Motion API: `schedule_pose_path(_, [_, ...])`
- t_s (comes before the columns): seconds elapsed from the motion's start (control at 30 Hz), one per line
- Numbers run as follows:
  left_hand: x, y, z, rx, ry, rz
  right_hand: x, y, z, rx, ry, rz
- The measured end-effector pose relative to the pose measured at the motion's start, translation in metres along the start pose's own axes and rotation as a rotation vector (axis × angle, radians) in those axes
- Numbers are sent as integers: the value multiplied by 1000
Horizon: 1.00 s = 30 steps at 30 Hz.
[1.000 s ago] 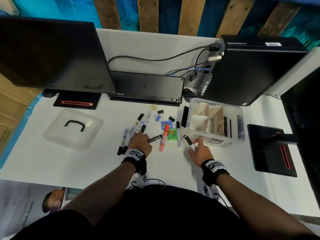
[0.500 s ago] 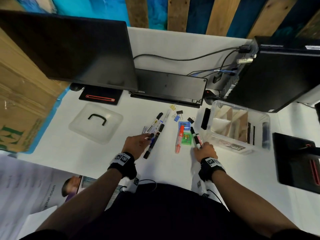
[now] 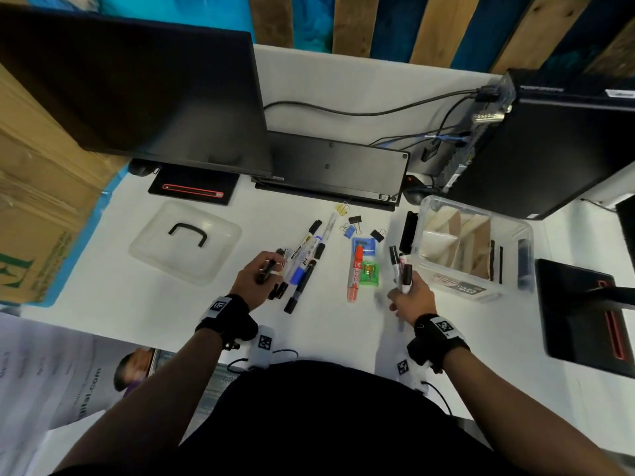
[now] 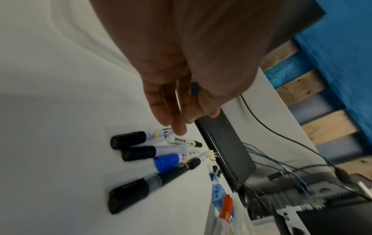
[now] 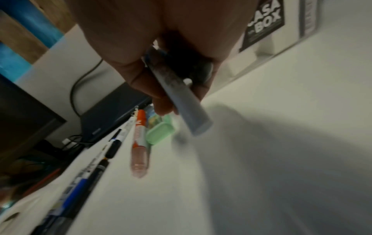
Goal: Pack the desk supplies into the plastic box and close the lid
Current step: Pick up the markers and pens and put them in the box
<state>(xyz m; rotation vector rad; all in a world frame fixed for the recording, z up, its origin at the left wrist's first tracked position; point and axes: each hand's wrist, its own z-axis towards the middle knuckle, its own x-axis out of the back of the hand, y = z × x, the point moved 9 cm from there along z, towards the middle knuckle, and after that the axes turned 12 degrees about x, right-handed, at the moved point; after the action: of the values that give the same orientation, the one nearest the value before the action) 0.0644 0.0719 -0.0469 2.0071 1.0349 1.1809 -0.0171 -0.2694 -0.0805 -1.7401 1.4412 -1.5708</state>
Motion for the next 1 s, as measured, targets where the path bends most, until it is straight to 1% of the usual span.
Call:
schedule_pose_path(0.03, [4,-6,2,20,-5,5,-5,-10,1,18,-18,21])
schedule_pose_path(0.1, [10,-22,5,107,-41,-37,-20,-28,4,38,-73,32])
schedule_pose_path(0.17, [14,-34,4,208,-91,-126,-40,-44,6,39,-164,11])
schedule_pose_path(0.23, [18,-45,4,281,-112,-213,-63,-61,8,56,-262,-57])
schedule_pose_path(0.27, [19,-50,5,309,-114,-256,-73,-72,10,108,-298,-139])
schedule_pose_path(0.3, [19,-54,6,329,-111,-289,-82,-86,14,201,-331,-278])
schedule_pose_path(0.37, [19,-60,9,367,-89,-285,-105,-114,20,443,-396,-631])
schedule_pose_path(0.4, [21,-66,14,382,-54,-247,-117,-124,22,544,-434,-749])
schedule_pose_path(0.53, [31,-73,20,421,137,0,-159,-147,32,792,-583,-1012])
schedule_pose_path(0.6, [32,-72,21,440,181,46,-179,-154,33,898,-645,-1118])
schedule_pose_path(0.63, [30,-73,22,462,179,51,-188,-155,32,934,-678,-1157])
schedule_pose_path(0.7, [24,-76,27,496,148,33,-202,-152,32,950,-744,-1205])
schedule_pose_path(0.77, [16,-76,33,487,98,63,-209,-148,34,937,-759,-1214])
schedule_pose_path(0.9, [2,-67,44,419,10,266,-217,-144,37,913,-763,-1159])
schedule_pose_path(1.0, [-6,-61,51,363,-9,411,-216,-142,37,885,-755,-1110])
